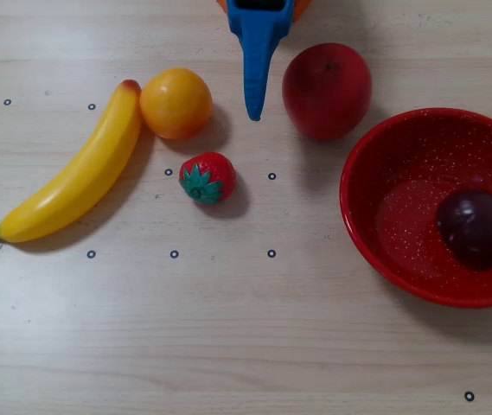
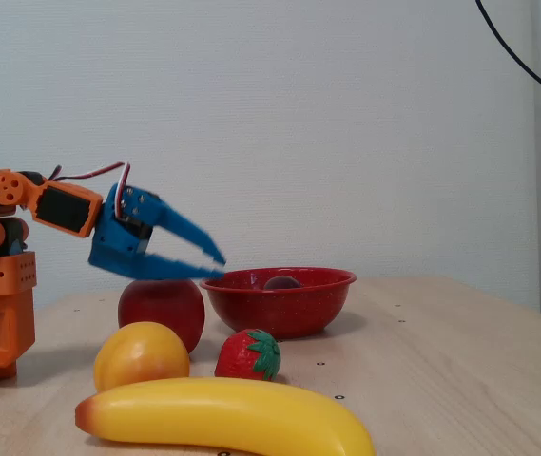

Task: Put plum in the red bowl.

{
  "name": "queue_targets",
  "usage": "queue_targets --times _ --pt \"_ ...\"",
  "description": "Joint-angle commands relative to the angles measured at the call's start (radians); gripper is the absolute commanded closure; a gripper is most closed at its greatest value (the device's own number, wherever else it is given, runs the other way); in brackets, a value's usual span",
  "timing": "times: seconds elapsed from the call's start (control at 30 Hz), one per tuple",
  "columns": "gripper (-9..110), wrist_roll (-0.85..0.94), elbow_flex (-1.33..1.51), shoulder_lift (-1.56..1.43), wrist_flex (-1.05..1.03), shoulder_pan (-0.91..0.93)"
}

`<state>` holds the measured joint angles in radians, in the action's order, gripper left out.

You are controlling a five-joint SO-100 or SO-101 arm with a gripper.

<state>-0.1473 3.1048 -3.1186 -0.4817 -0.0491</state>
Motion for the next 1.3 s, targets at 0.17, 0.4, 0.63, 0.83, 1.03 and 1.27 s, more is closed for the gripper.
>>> queue_targets --times 0.17,0.4,0.63,0.83,1.03,1.27 --pt "101 0.067 0.014 -0.087 -0.163 -0.011" --pt "101 0.100 0.014 -0.112 -0.311 -0.018" --pt "101 0.140 0.015 -0.112 -0.385 -0.018" --pt "101 0.132 0.015 -0.112 -0.394 -0.018" --pt "101 0.135 0.015 -0.112 -0.397 -0.018" --pt "101 0.135 0.015 -0.112 -0.397 -0.018"
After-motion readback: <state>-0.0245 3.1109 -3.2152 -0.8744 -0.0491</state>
